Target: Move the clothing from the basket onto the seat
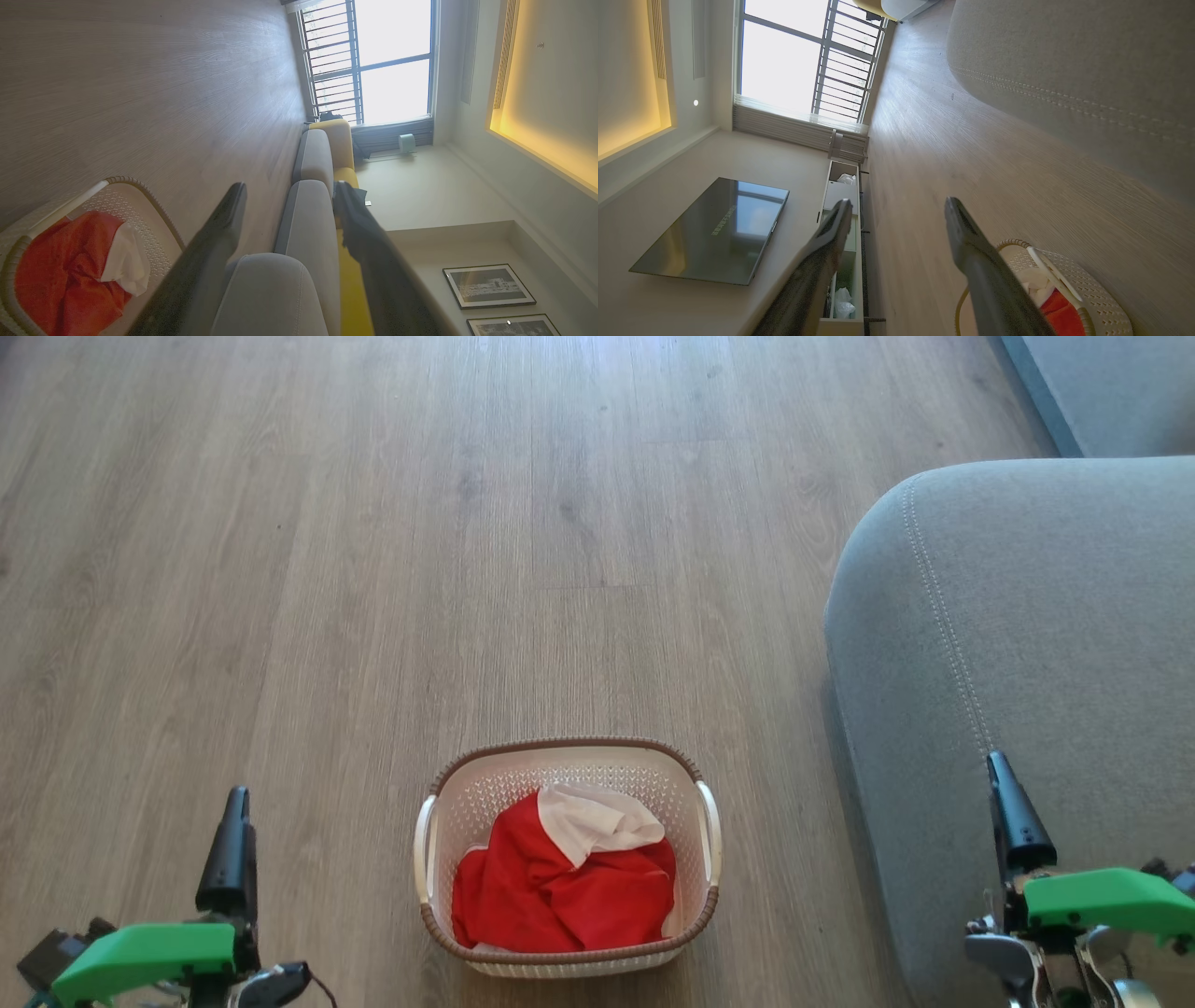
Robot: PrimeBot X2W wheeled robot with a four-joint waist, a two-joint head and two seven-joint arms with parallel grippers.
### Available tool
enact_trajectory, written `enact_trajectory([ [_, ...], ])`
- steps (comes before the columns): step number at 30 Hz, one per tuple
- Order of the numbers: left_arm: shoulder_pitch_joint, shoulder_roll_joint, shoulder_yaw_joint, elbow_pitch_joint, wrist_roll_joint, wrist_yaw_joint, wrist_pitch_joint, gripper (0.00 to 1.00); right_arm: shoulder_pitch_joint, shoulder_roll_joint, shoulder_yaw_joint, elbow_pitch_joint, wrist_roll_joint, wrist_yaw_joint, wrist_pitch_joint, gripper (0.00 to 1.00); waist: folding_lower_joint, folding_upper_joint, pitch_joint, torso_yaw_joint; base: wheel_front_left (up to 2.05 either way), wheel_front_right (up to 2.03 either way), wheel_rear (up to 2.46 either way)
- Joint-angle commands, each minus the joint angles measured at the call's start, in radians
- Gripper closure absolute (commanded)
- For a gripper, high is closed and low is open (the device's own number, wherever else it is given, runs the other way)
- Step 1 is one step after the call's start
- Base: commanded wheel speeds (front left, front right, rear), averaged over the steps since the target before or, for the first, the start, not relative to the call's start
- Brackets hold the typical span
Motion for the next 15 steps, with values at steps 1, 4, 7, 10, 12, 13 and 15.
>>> enact_trajectory([
  [1, -0.058, 0.007, 0.026, -0.05, 0.03, -0.001, -0.011, 0.0, -0.066, -0.006, 0.005, -0.055, -0.044, 0.0, -0.015, 0.0, 0.0, -0.0001, 0.0, 0.001, 0.0, 0.0, 0.0],
  [4, -0.063, 0.007, 0.037, -0.069, 0.061, -0.001, -0.02, 0.0, -0.071, -0.006, 0.009, -0.084, -0.107, 0.0, -0.024, 0.0, 0.0, -0.0001, 0.001, 0.002, 0.0, 0.0, 0.0],
  [7, -0.068, 0.007, 0.045, -0.084, 0.089, -0.001, -0.026, 0.0, -0.075, -0.006, 0.011, -0.103, -0.143, 0.0, -0.03, 0.0, 0.0, -0.0001, 0.002, 0.003, 0.0, 0.0, 0.0],
  [10, -0.074, 0.008, 0.055, -0.114, 0.13, 0.0, -0.035, 0.0, -0.08, -0.007, 0.014, -0.129, -0.191, 0.0, -0.039, 0.0, 0.0, -0.0001, 0.004, 0.004, 0.0, 0.0, 0.0],
  [12, -0.079, 0.008, 0.061, -0.133, 0.153, 0.006, -0.04, 0.0, -0.084, -0.007, 0.017, -0.146, -0.228, 0.0, -0.045, 0.0, 0.0, -0.0001, 0.004, 0.006, 0.0, 0.0, 0.0],
  [13, -0.081, 0.008, 0.062, -0.144, 0.166, 0.011, -0.043, 0.0, -0.085, -0.007, 0.022, -0.152, -0.249, 0.0, -0.048, 0.0, 0.0, -0.0001, 0.005, 0.006, 0.0, 0.0, 0.0],
  [15, -0.085, 0.008, 0.061, -0.168, 0.194, 0.023, -0.049, 0.0, -0.088, -0.007, 0.034, -0.162, -0.288, 0.0, -0.054, 0.0, 0.0, -0.0001, 0.006, 0.007, 0.0, 0.0, 0.0],
])
